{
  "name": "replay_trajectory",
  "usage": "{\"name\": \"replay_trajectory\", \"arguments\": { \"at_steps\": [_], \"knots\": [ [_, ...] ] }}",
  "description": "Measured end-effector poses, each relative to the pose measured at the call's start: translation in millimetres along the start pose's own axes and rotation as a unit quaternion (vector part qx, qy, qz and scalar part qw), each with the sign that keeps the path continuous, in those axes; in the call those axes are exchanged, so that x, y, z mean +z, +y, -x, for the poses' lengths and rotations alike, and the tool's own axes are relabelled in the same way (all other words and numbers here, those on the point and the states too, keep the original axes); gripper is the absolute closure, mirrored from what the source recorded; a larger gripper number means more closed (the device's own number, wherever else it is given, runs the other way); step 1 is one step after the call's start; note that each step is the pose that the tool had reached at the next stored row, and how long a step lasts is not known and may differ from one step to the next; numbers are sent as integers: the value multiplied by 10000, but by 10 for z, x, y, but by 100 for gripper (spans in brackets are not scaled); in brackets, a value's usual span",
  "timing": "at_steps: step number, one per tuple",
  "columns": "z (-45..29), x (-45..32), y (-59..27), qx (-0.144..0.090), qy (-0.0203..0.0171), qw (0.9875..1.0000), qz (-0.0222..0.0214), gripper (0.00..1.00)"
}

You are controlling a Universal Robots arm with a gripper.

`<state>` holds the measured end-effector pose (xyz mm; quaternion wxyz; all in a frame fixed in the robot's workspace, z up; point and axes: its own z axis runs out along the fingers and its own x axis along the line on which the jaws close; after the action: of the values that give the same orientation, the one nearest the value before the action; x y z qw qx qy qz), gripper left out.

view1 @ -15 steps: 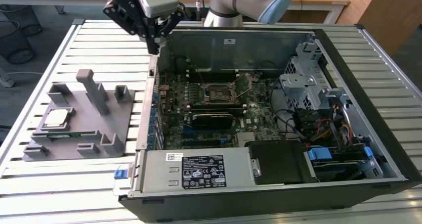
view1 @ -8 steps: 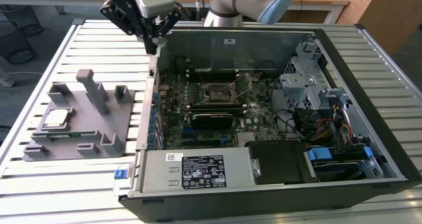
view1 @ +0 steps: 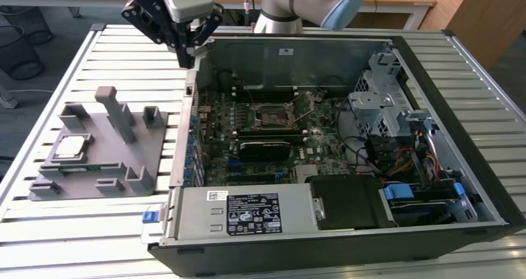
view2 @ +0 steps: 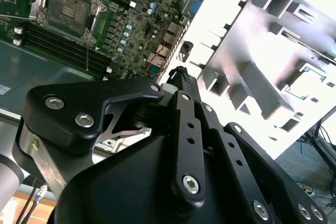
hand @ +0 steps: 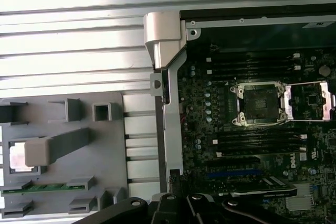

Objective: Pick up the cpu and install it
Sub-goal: 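Reach for the cpu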

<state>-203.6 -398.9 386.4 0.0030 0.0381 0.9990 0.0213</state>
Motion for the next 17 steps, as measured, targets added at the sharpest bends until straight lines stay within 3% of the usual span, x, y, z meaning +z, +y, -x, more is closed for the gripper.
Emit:
{"name": "replay_trajectory", "arguments": {
  "at_steps": [17],
  "knots": [
    [-95,9,-8,1,9,10000,0,89]
  ]
}}
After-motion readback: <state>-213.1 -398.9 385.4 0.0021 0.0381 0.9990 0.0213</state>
